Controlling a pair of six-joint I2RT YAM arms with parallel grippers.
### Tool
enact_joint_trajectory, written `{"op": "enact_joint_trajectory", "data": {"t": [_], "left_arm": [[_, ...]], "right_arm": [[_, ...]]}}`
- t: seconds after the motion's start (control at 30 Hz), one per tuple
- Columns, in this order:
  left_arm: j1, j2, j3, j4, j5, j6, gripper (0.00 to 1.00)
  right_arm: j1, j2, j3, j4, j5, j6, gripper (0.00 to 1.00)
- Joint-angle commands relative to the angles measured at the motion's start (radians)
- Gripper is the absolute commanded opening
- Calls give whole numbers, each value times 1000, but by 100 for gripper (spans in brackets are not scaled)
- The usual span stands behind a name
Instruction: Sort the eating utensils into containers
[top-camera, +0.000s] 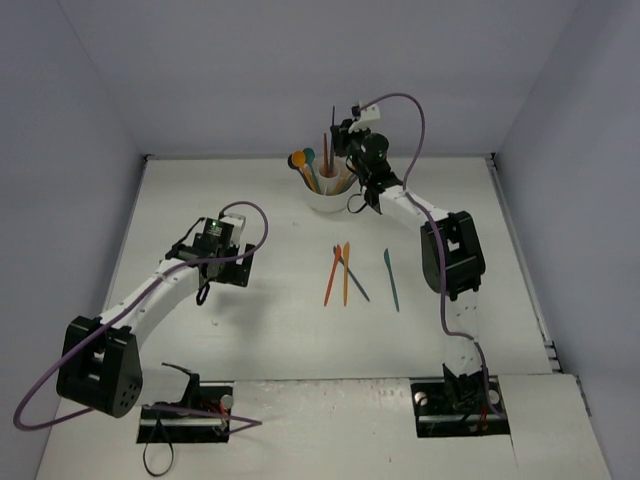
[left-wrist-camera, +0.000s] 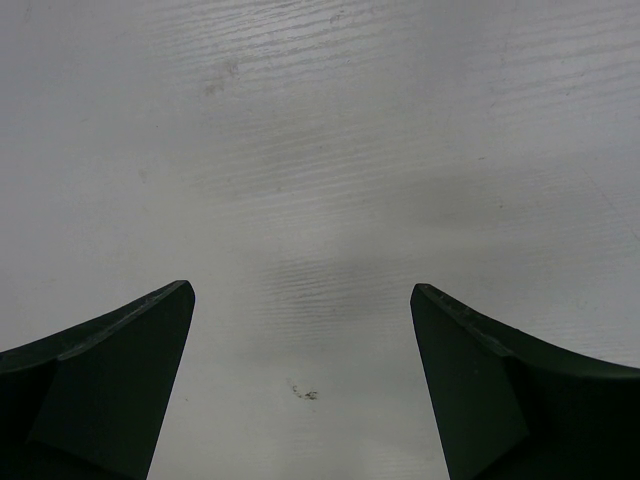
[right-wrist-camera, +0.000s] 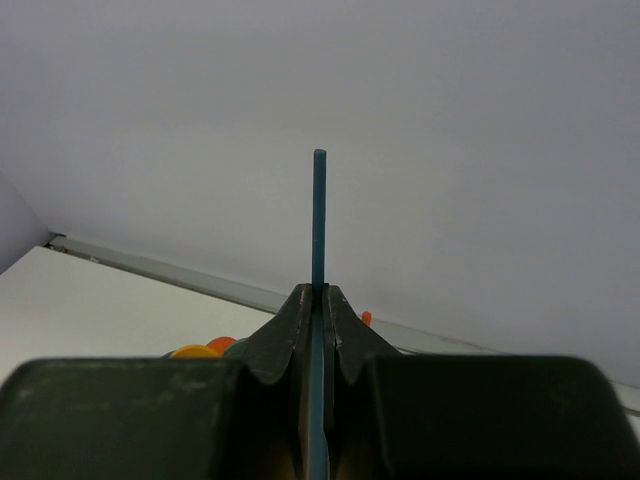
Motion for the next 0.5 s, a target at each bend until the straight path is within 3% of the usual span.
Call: {"op": "enact_joint_trajectory", "data": {"t": [0.0, 0.27, 0.47], "left_arm": [[5, -13, 29, 33, -9, 4, 88], [5, -26, 29, 33, -1, 1, 88], [5, -37, 29, 34, 8, -1, 88]], "right_arm": [[25, -32, 1, 131, -8, -27, 0], [40, -50, -44, 115, -2, -51, 7], [43, -83, -63, 81, 6, -64, 24]]}}
